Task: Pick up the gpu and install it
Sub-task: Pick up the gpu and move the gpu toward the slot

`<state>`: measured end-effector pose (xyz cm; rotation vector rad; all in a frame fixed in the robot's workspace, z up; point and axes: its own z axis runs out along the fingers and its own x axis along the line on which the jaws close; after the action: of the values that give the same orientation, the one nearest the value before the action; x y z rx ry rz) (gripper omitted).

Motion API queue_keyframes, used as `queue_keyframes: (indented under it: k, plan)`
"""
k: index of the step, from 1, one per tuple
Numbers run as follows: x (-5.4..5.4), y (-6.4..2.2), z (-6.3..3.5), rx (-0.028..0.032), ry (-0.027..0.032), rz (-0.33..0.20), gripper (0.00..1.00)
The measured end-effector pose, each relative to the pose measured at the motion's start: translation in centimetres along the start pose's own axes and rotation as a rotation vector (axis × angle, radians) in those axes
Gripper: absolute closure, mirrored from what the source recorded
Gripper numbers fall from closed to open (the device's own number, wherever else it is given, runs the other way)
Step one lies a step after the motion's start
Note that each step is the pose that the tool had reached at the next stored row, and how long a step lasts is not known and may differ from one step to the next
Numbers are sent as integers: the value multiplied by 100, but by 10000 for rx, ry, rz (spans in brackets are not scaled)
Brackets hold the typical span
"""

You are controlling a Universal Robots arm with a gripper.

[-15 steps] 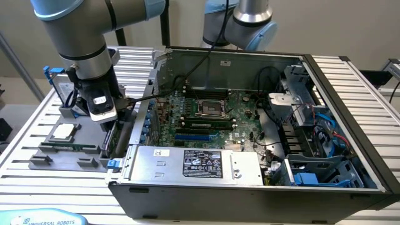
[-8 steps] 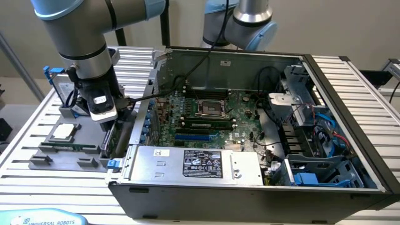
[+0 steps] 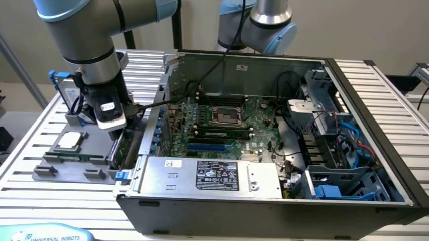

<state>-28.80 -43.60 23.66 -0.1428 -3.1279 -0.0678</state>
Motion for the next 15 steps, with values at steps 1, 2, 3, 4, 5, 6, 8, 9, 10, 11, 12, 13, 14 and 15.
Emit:
queue_keyframes:
  k: [1, 2, 3, 4, 5, 6, 8, 9, 10, 11, 12, 13, 14, 15]
  plan:
    - [0, 0, 0, 0, 0, 0, 73]
    - [0, 0, 0, 0, 0, 0, 73]
    - [0, 0, 0, -1, 0, 0, 73]
    - [0, 0, 0, 0, 0, -10, 73]
    - [0, 0, 0, 0, 1, -47, 73]
    - [1, 0, 0, 1, 5, -131, 73]
    - [7, -1, 0, 3, 15, -377, 73]
    - [12, -1, 1, 5, 19, -499, 73]
    - [13, -1, 0, 5, 24, -582, 73]
    - [14, -1, 0, 6, 25, -600, 73]
    - [14, -1, 0, 6, 25, -600, 73]
    - [14, -1, 0, 6, 25, -601, 73]
    - [14, -1, 0, 6, 25, -601, 73]
    - [14, -1, 0, 7, 26, -601, 73]
